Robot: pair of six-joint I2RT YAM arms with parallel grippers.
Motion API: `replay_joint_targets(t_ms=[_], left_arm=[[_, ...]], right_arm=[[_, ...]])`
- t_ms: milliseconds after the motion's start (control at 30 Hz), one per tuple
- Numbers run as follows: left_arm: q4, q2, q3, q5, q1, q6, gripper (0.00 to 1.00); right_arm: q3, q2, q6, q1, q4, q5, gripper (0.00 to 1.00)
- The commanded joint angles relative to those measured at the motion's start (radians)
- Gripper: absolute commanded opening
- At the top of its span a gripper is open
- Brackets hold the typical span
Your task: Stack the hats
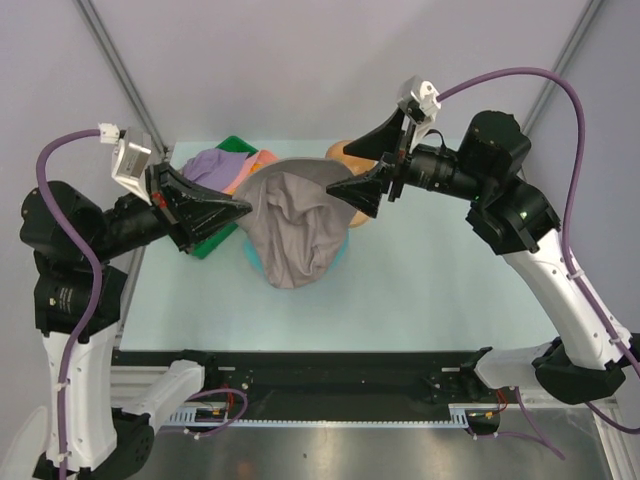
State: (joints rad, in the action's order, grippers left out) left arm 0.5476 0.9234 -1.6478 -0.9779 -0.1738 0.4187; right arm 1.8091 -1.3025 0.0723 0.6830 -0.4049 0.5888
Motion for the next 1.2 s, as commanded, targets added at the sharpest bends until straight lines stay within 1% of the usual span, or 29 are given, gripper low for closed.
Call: replay_joint_targets(t_ms=[0,100,133,233,300,333,400,433,467,533,567,667,700,767,833,967,1033,1167], left_arm=[[0.008,-0.023,0.013,-0.033,-0.009,0.019,0.00],[0.018,-0.026,0.019,-0.024,-0.009,0.009,0.00],[0.018,-0.028,0.020,-0.022,-0.007,0.011,0.00],[0.020,-0.035,0.036,-0.018,-0.009,0.005,0.00],[0.017,-0.038,0.060,-0.019,-0.010,0.009,0.00],[0.014,-0.046,0.071,-0.022,-0.010,0.014,0.00],[0.015,-0.057,0.098,-0.021,-0.010,0.022,0.00],[0.014,-0.063,0.109,-0.016,-0.010,0.023,0.00],[0.015,-0.078,0.130,-0.005,-0.010,0.025,0.00],[0.046,-0.093,0.151,0.013,-0.010,0.014,0.00],[0.063,-0.104,0.167,0.031,-0.009,-0.007,0.00],[0.175,-0.109,0.189,0.151,-0.010,-0.067,0.00],[0.236,-0.100,0.194,0.216,-0.010,-0.081,0.00],[0.312,-0.087,0.201,0.280,-0.009,-0.100,0.00],[0.348,-0.064,0.203,0.356,-0.010,-0.110,0.00],[0.350,-0.017,0.232,0.398,-0.010,-0.113,0.00],[0.351,0.034,0.237,0.430,-0.010,-0.121,0.00],[0.304,0.121,0.240,0.456,-0.007,-0.126,0.00]], right_arm=[[0.033,0.025,-0.003,-0.003,-0.026,0.049,0.94],[0.038,0.006,0.010,0.003,-0.054,0.091,0.94],[0.036,0.002,0.024,0.004,-0.060,0.106,0.91],[0.029,-0.012,0.064,0.007,-0.078,0.150,0.66],[0.001,-0.012,0.087,0.007,-0.080,0.180,0.57],[-0.016,-0.011,0.105,0.010,-0.075,0.189,0.38],[-0.082,-0.004,0.130,0.015,-0.045,0.204,0.27],[-0.102,0.005,0.138,0.019,-0.034,0.207,0.17],[-0.119,0.008,0.155,0.021,-0.016,0.209,0.10],[-0.168,0.017,0.172,0.027,-0.003,0.197,0.00],[-0.188,0.031,0.185,0.027,0.011,0.187,0.00],[-0.280,0.052,0.219,0.027,0.067,0.148,0.00],[-0.298,0.051,0.225,0.026,0.075,0.138,0.00],[-0.327,0.026,0.244,0.024,0.086,0.131,0.00],[-0.350,0.006,0.268,0.023,0.101,0.115,0.00],[-0.375,-0.043,0.284,0.012,0.136,0.086,0.00],[-0.366,-0.075,0.285,0.004,0.135,0.046,0.00],[-0.364,-0.112,0.305,-0.048,0.159,-0.007,0.00]])
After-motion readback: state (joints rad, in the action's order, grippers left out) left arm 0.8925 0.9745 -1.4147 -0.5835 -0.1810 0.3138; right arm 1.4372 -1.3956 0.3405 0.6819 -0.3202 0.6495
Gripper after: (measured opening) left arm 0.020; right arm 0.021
